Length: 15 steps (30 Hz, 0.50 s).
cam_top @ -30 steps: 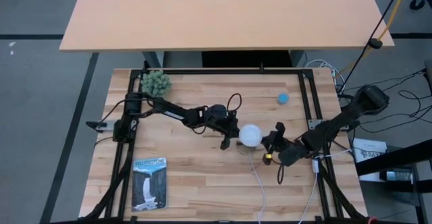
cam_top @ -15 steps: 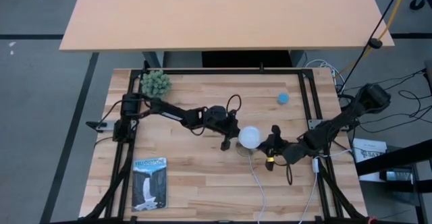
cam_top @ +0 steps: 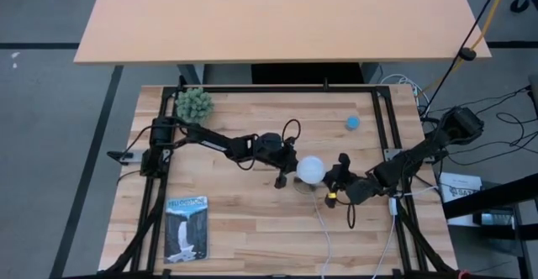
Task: Screw lightbulb
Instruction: Remove the lightbulb from the desk lamp
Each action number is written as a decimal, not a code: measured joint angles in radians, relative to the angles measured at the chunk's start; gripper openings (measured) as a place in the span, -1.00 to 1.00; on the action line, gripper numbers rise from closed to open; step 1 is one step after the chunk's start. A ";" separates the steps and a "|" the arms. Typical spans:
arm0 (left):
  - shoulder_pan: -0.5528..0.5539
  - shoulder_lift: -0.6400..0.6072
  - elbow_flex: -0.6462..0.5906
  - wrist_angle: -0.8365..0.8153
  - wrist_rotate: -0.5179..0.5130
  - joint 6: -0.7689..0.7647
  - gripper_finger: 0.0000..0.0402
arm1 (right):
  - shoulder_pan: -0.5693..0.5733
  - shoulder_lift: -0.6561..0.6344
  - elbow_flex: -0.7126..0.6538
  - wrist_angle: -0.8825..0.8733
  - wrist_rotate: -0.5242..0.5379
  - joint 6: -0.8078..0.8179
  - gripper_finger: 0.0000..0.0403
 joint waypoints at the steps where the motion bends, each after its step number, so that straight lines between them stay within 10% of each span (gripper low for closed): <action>1: 0.000 0.000 0.000 -0.004 0.008 -0.001 -1.00 | 0.000 0.000 0.000 -0.008 0.009 0.004 -1.00; 9: -0.030 0.000 0.000 -0.024 0.052 0.027 -1.00 | -0.014 0.000 0.000 -0.088 0.066 0.081 -1.00; 15: -0.016 0.000 0.000 -0.046 0.017 -0.008 -1.00 | 0.003 -0.042 0.000 -0.115 -0.116 0.102 -1.00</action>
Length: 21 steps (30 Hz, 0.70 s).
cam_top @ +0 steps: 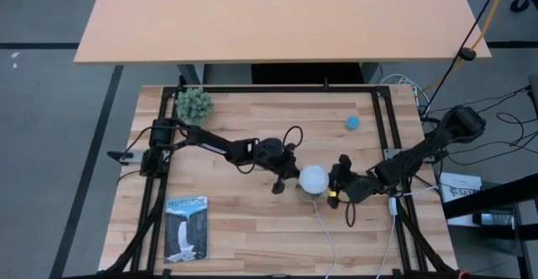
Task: Screw lightbulb
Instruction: Remove the lightbulb from the desk lamp
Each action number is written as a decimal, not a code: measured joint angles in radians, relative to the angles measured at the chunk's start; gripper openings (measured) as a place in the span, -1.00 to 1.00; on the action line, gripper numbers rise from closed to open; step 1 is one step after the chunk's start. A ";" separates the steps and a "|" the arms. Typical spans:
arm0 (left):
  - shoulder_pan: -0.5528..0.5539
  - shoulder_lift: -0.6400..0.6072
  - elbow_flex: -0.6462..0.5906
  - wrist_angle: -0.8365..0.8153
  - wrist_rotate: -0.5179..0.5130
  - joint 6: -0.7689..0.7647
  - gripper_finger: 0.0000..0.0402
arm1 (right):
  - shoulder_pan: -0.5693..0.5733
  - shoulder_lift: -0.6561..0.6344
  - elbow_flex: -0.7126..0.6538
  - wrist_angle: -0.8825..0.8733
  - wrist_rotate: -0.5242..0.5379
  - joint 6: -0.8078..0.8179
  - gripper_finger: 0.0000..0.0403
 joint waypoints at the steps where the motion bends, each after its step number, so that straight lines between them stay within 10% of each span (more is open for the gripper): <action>1: 0.000 0.000 0.000 0.001 0.000 -0.005 -1.00 | 0.005 -0.010 0.000 0.003 -0.022 -0.002 -1.00; 21: -0.008 0.000 0.000 0.072 -0.025 0.000 -1.00 | 0.007 -0.020 0.000 0.165 -0.242 -0.050 -1.00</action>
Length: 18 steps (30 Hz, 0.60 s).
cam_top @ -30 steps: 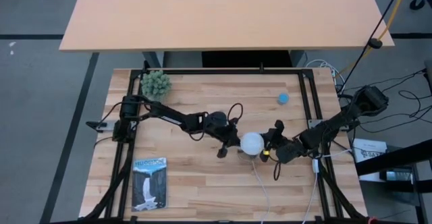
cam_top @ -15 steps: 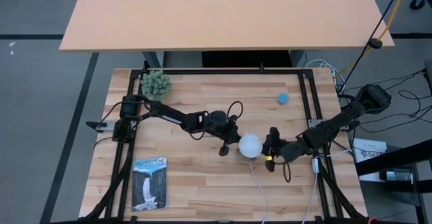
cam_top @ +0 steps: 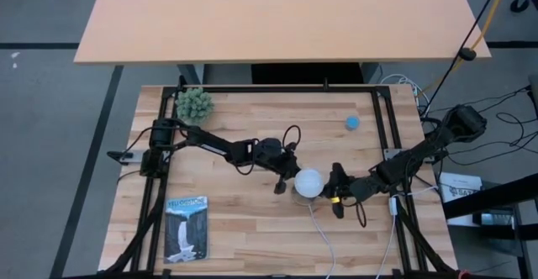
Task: Screw lightbulb
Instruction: Remove the lightbulb from the desk lamp
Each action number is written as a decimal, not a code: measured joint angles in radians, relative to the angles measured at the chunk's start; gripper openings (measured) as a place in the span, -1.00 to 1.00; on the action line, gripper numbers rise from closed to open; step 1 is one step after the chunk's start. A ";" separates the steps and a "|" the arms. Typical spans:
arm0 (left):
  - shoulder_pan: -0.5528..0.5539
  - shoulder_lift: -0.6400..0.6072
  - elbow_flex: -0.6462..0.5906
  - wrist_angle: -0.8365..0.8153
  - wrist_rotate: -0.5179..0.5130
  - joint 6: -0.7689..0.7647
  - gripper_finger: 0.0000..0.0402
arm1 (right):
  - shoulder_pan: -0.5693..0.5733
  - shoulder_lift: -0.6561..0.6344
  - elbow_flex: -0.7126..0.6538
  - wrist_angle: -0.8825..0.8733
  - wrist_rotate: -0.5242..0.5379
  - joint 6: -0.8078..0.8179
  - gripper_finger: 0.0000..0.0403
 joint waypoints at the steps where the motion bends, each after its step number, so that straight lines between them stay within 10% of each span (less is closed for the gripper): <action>1: 0.000 0.000 0.000 0.000 -0.011 0.000 -1.00 | 0.000 0.000 0.000 0.019 0.001 -0.010 -1.00; 18: -0.010 0.000 0.000 0.031 -0.011 -0.010 -1.00 | -0.002 0.091 0.000 0.153 0.011 -0.010 -1.00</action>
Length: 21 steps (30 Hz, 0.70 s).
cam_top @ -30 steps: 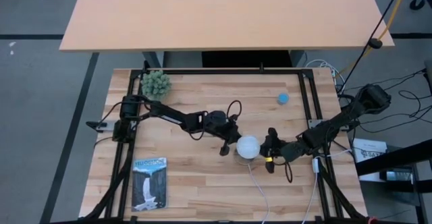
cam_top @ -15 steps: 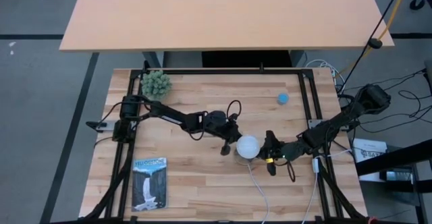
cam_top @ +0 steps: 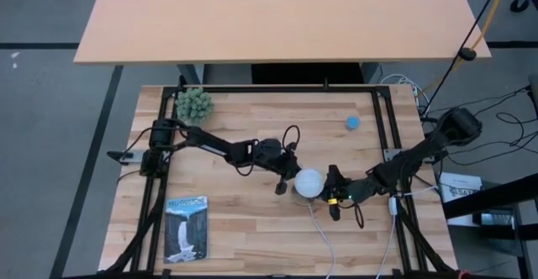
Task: Screw lightbulb
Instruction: Remove the lightbulb from the desk lamp
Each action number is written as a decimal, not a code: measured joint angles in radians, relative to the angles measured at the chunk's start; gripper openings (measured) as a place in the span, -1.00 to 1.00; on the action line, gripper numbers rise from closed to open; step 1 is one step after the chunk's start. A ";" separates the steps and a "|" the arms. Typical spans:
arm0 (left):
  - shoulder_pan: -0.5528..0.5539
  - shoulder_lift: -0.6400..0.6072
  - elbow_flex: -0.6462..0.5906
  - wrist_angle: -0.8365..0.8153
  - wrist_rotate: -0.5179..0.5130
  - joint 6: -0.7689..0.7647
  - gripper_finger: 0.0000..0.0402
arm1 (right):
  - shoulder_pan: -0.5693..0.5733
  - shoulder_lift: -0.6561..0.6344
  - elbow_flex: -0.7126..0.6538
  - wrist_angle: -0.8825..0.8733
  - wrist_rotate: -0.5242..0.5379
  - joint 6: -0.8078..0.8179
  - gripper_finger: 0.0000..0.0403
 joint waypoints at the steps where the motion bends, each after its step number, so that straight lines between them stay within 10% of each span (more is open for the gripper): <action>1: -0.001 0.000 0.000 0.002 0.001 0.000 -1.00 | 0.000 0.009 0.000 0.004 0.015 -0.007 -1.00; 21: -0.022 0.000 0.000 -0.052 0.037 0.011 -1.00 | -0.060 0.017 0.000 -0.212 0.325 0.004 -1.00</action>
